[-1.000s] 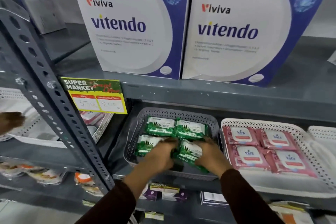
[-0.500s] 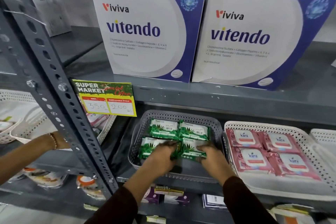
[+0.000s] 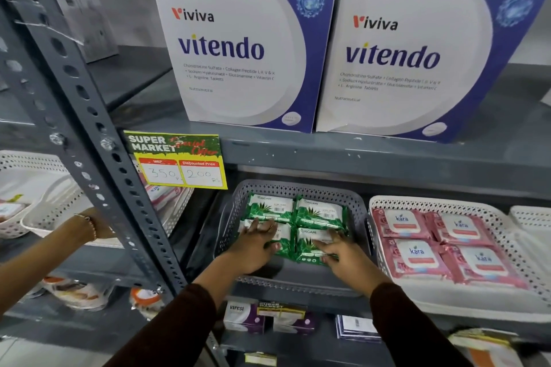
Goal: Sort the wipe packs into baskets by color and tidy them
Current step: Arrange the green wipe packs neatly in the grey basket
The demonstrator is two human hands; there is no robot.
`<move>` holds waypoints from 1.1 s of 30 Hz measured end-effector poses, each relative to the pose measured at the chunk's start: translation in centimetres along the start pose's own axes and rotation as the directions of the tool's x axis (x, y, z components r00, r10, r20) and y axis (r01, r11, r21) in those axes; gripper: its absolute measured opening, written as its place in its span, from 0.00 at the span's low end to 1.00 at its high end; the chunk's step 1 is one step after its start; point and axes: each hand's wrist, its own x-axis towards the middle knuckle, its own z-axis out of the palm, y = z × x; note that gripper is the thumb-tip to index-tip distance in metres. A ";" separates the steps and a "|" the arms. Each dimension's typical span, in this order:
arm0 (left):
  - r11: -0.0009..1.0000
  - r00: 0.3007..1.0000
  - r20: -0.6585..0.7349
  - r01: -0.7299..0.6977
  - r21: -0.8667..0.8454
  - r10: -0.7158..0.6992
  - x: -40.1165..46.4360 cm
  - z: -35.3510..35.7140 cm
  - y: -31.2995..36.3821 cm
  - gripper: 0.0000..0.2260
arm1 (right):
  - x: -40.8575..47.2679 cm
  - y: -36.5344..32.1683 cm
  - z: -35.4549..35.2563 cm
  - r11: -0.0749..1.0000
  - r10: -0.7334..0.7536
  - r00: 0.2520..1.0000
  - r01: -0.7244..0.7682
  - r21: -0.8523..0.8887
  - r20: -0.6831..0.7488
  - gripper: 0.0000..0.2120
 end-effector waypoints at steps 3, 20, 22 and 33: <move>1.000 0.993 -0.113 -0.023 -0.012 0.022 0.6 -0.4 0.2 0.26 | 1.1 -0.7 -0.2 0.998 0.020 0.998 -0.024 -0.060 -0.063 0.30; 0.956 0.989 -0.148 0.064 0.285 -0.022 5.9 0.6 0.1 0.25 | 6.5 -2.0 1.1 0.940 0.038 0.997 -0.060 -0.336 -0.073 0.29; 0.941 0.990 -0.129 0.092 0.325 -0.052 6.0 0.1 0.5 0.25 | 6.4 -2.0 0.5 0.950 0.045 0.998 -0.056 -0.308 -0.045 0.30; 0.940 0.814 -0.470 -0.312 0.141 0.341 6.5 4.5 19.5 0.26 | -4.5 9.8 -9.3 1.000 0.006 0.854 -0.013 -0.010 -0.520 0.23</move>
